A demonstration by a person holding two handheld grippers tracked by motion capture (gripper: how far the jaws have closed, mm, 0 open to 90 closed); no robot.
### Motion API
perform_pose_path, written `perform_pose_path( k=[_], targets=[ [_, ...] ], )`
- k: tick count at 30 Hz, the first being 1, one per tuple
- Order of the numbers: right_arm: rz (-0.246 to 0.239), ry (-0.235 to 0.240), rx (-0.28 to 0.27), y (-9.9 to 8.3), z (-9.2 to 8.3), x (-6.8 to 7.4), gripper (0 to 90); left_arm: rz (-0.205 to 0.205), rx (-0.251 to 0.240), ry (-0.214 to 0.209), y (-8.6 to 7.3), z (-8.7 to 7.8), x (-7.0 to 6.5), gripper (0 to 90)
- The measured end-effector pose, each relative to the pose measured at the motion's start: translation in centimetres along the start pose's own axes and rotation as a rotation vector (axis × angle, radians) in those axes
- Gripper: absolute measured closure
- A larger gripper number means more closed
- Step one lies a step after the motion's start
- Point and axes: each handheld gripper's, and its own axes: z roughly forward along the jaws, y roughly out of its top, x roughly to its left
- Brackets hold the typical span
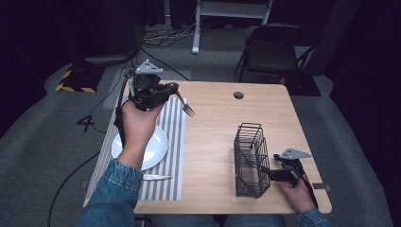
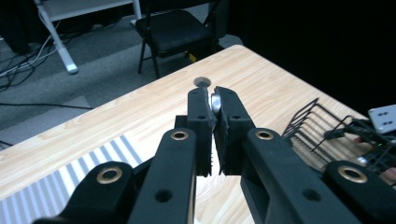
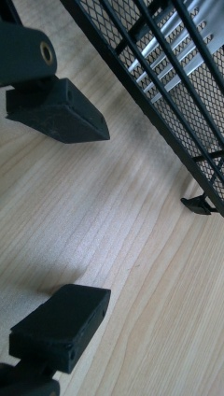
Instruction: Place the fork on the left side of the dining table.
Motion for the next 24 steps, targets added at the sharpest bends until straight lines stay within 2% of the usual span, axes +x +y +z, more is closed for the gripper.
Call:
perform_pose_path(
  k=[2, 3, 4, 6, 10, 12, 24],
  targets=[
    [0.002, -0.002, 0.000, 0.0, 0.0, 0.0, 19.7, 0.014, 0.012, 0.015, -0.6, -0.2, 1.0, 85.7],
    [0.003, -0.003, 0.000, 0.0, 0.0, 0.0, 19.7, 0.014, 0.012, 0.015, -0.6, -0.2, 1.0, 85.7],
    [0.004, -0.004, 0.000, 0.0, 0.0, 0.0, 19.7, 0.016, 0.018, 0.021, -1.0, -0.2, 1.7, 85.7],
    [0.006, -0.007, 0.000, 0.0, 0.0, 0.0, 19.7, 0.018, 0.019, 0.026, -1.2, -0.3, 2.2, 85.7],
    [0.013, -0.013, 0.001, 0.0, 0.0, 0.0, 19.6, -0.014, 0.007, 0.014, -2.0, -0.5, 3.8, 85.7],
    [0.017, -0.016, 0.001, 0.0, 0.0, 0.0, 19.6, -0.017, 0.012, 0.015, -2.3, -0.5, 4.5, 85.7],
    [0.028, -0.030, 0.002, 0.1, 0.1, 0.0, 19.6, -0.063, 0.012, 0.012, -3.5, 1.0, 8.0, 85.7]
  ],
)
